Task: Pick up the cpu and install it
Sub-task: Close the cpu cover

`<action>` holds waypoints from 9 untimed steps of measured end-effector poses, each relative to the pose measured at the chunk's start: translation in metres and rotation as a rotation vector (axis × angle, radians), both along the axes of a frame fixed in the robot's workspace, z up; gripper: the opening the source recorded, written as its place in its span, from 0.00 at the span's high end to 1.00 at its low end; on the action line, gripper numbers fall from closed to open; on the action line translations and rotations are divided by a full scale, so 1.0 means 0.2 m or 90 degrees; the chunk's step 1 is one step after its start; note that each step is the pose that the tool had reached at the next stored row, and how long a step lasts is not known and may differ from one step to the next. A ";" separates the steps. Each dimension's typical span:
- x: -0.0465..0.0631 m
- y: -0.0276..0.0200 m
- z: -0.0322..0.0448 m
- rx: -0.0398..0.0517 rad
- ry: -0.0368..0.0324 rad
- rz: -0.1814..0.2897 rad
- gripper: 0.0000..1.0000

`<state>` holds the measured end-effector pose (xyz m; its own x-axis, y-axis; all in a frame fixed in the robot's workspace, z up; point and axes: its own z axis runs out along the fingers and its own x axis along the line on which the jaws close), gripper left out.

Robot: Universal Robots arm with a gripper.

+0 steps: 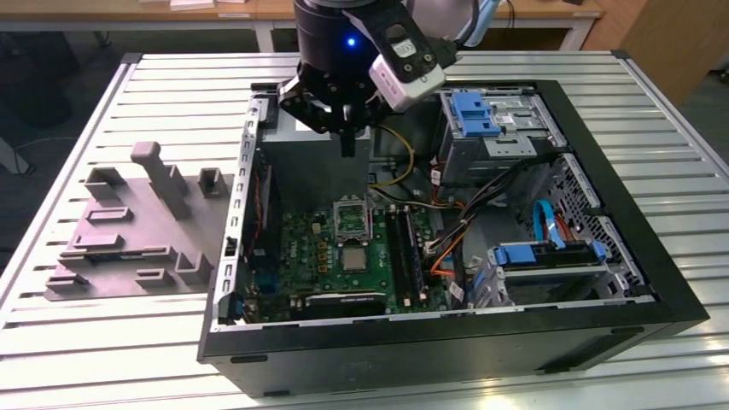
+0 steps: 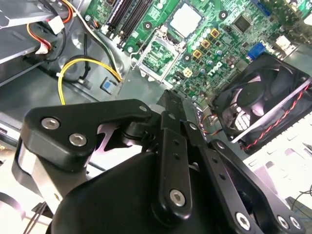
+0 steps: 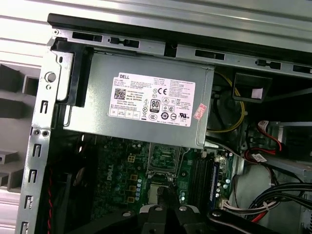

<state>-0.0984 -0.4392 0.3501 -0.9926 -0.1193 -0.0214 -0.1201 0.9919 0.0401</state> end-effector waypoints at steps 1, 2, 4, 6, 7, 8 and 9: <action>0.00 -0.005 0.000 0.0000 0.0000 0.000 0.89; 0.00 -0.009 0.000 0.0000 0.0000 0.000 0.89; 0.00 -0.009 0.000 0.0000 0.0000 0.000 0.89; 0.00 -0.009 0.000 0.0000 0.0000 0.000 0.89; 0.00 -0.010 0.000 0.0001 0.0000 0.000 0.89; 0.00 -0.010 0.000 0.0000 0.0000 0.000 0.89; 0.00 -0.010 0.000 0.0000 0.0000 0.000 0.89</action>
<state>-0.0984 -0.4411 0.3501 -0.9926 -0.1194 -0.0214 -0.1202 0.9919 0.0401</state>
